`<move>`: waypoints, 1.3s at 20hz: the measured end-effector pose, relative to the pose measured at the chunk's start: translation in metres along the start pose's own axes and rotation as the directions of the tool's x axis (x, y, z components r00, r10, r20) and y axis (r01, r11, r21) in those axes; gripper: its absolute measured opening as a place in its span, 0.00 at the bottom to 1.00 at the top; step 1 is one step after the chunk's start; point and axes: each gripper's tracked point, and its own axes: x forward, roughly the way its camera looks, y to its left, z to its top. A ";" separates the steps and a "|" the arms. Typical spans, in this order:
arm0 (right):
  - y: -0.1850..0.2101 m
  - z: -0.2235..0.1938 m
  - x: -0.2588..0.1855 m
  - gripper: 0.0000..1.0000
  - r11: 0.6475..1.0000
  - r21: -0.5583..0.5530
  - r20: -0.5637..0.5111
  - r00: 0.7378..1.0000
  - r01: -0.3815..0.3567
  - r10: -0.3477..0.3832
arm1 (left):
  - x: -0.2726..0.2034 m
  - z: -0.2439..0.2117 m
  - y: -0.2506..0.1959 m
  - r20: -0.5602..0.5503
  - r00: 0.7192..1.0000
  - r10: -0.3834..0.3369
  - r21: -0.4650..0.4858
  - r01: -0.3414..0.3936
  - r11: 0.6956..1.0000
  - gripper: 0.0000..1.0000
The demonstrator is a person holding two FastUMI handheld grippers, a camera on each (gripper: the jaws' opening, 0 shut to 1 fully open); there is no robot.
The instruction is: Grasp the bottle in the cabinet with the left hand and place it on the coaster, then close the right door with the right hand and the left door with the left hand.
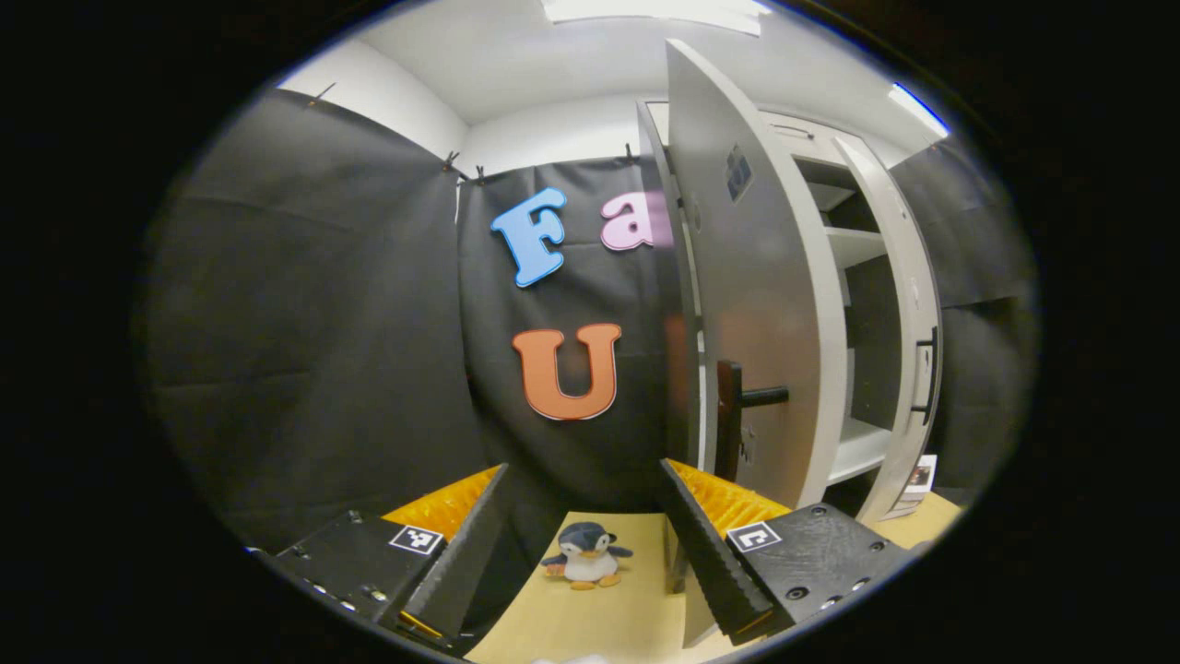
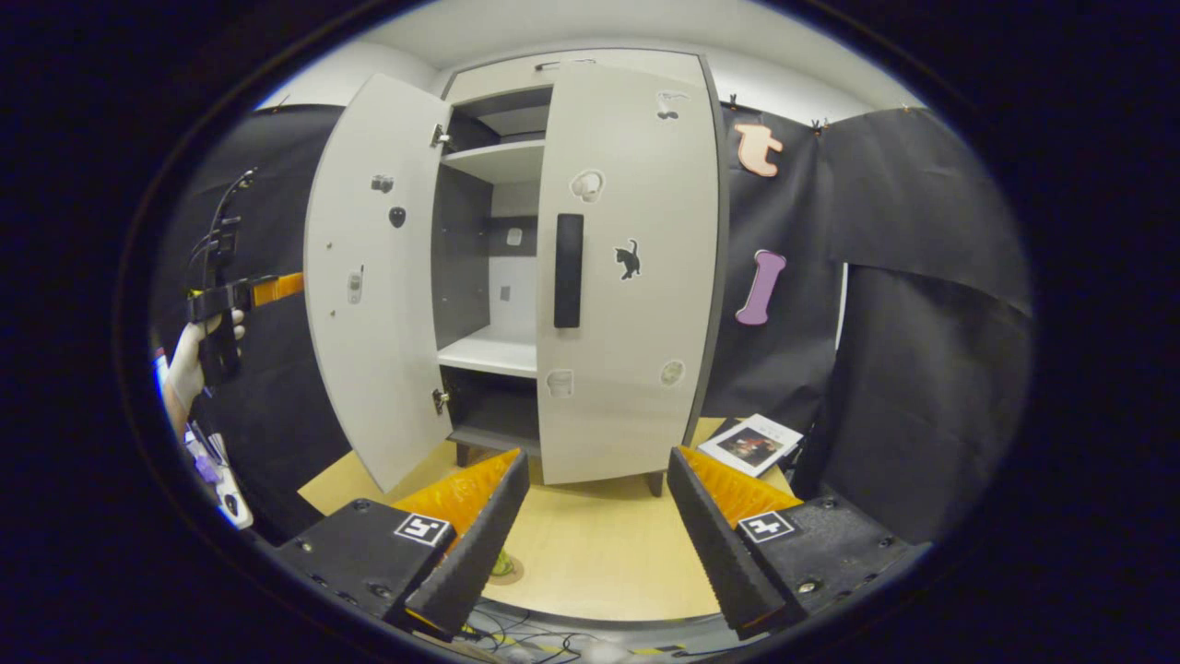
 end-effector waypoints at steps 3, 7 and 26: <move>-0.005 -0.006 -0.008 0.99 1.000 0.012 -0.008 1.000 0.014 -0.014 | 0.005 0.007 -0.004 0.027 1.000 0.008 0.012 -0.008 1.000 0.96; -0.021 -0.007 -0.010 0.99 0.999 0.038 -0.004 1.000 0.019 -0.019 | 0.006 0.010 -0.010 0.046 0.998 0.030 0.060 -0.033 0.998 0.96; -0.136 -0.013 -0.020 0.99 0.995 0.105 -0.009 1.000 0.004 -0.003 | 0.000 0.013 -0.167 0.024 0.998 -0.054 0.143 0.050 0.988 0.97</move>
